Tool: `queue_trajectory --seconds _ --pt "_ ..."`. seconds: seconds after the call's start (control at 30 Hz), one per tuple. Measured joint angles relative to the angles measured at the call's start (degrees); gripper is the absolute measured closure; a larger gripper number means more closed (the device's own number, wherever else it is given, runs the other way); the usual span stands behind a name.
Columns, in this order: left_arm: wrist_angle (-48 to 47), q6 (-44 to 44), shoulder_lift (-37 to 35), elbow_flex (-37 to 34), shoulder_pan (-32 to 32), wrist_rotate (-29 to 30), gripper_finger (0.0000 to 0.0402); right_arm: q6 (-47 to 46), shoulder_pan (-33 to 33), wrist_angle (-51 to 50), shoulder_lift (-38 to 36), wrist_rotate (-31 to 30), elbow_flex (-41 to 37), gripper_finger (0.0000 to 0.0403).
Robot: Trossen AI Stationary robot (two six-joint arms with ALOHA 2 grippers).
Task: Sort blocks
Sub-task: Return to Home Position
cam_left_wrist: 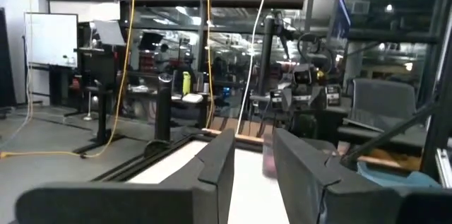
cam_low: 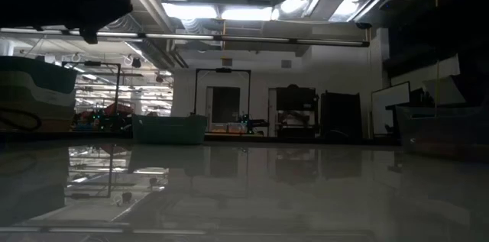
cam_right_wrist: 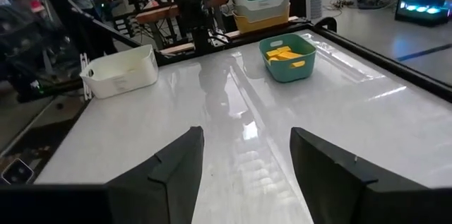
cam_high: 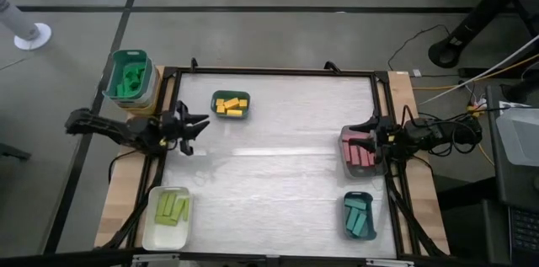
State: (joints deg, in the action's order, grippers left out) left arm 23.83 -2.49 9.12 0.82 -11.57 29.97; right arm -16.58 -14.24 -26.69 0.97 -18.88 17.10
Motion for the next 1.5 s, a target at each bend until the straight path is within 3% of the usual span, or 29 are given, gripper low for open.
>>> queue_trajectory --seconds 0.17,0.67,1.07,1.27,1.5 --pt "-11.22 0.70 -9.05 -0.01 -0.07 -0.04 0.0315 -1.03 0.00 -0.61 0.00 0.05 0.02 0.0194" --pt "-20.93 2.11 -8.80 0.15 -0.48 -1.39 0.0315 -2.43 -0.02 -1.79 -0.09 1.55 0.02 0.0194" --pt "-21.00 2.00 -8.41 0.15 -0.48 -1.68 0.0315 5.25 0.00 28.97 -0.15 8.46 -15.95 0.0194" --pt "-21.04 2.04 -7.64 0.15 -0.48 -1.69 0.0315 9.39 0.00 30.29 -0.11 9.39 -16.39 0.0194" --pt "-21.06 2.28 -4.80 0.15 -0.44 -1.69 0.0315 18.66 0.00 30.27 0.04 3.85 -16.46 0.0194"
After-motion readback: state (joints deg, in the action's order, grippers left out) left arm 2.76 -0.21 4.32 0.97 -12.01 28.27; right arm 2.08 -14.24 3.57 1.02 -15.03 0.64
